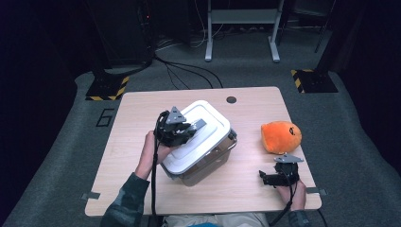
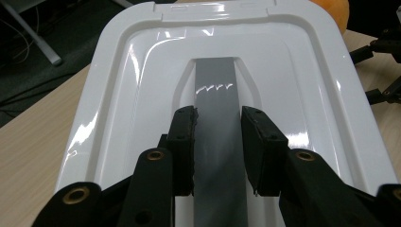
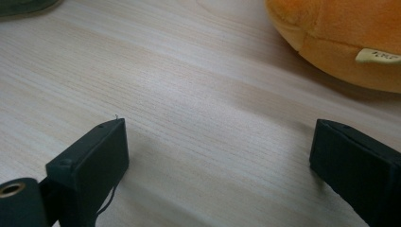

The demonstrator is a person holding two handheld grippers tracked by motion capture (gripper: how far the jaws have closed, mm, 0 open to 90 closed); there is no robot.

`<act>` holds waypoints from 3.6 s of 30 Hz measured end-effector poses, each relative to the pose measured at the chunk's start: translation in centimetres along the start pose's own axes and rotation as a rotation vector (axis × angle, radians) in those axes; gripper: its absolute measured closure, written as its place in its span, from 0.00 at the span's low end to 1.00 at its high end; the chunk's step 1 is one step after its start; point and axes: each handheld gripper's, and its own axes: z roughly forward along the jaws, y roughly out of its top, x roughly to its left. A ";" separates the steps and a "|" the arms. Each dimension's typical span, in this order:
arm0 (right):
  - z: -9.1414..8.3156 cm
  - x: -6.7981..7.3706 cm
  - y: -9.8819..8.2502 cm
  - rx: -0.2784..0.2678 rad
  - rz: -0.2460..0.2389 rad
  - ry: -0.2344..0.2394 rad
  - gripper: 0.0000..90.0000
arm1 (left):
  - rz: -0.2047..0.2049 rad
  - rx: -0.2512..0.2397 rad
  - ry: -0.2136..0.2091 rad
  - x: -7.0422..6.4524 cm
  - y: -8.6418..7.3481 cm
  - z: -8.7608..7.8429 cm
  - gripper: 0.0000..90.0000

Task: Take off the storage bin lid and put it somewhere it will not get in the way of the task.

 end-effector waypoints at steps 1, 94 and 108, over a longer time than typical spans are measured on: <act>0.0 0.0 0.0 0.001 0.003 0.000 0.05 | -0.010 -0.002 0.004 0.1 0.0 -0.2 0.73; 0.0 0.0 0.0 -0.001 0.005 -0.003 0.05 | -0.349 0.070 0.352 12.1 -11.5 -7.0 0.73; 0.0 0.0 0.0 0.000 0.008 -0.002 0.05 | -0.408 0.115 0.375 13.5 -13.8 -5.7 0.73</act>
